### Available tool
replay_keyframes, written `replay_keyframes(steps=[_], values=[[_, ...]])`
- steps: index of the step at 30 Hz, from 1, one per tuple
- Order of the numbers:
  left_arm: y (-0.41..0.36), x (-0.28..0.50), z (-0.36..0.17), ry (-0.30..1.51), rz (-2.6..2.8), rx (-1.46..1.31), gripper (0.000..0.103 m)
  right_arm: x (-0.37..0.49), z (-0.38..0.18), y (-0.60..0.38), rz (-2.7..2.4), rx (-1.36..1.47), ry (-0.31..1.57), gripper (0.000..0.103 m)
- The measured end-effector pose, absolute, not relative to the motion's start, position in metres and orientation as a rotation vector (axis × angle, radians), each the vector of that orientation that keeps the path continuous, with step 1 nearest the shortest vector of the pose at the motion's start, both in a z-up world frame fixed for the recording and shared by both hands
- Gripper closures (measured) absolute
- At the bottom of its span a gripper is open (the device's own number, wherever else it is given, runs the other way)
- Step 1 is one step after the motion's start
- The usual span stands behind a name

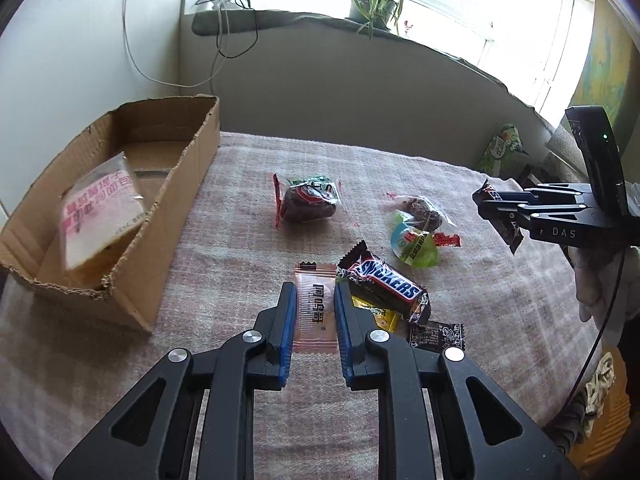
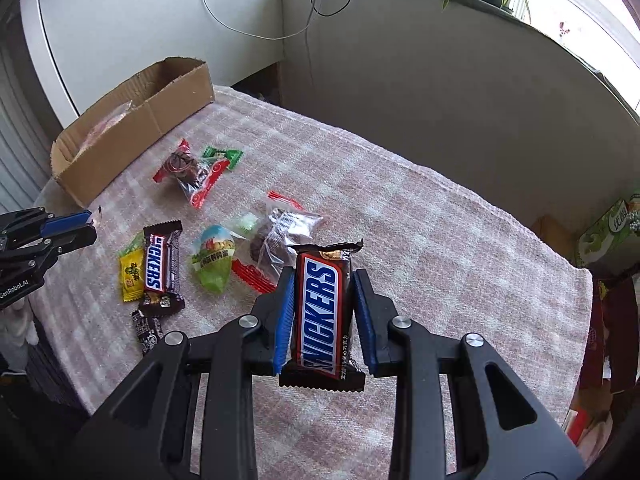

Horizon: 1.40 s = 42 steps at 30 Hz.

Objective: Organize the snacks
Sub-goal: 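Carry both candies into the cardboard box and open both tools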

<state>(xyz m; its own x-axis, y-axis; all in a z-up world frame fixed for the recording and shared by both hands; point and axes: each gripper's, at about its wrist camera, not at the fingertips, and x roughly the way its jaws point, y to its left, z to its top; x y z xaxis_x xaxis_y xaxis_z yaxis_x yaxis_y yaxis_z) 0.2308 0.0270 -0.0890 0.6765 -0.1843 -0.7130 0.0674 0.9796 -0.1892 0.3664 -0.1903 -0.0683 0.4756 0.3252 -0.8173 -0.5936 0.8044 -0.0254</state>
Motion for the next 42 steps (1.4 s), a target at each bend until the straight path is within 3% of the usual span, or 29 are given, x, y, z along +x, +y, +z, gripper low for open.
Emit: replay_keyframes(steps=[18,42], values=[[0.125,0.211,-0.046,0.676,-0.01,-0.213,0.086,0.336,-0.018,-0.068,0.731,-0.357,0.818,0.074],[0.208,0.234,-0.055,0.649,0.079,-0.285,0.086,0.375,-0.042,0.092,0.867,-0.395,0.863,0.074]])
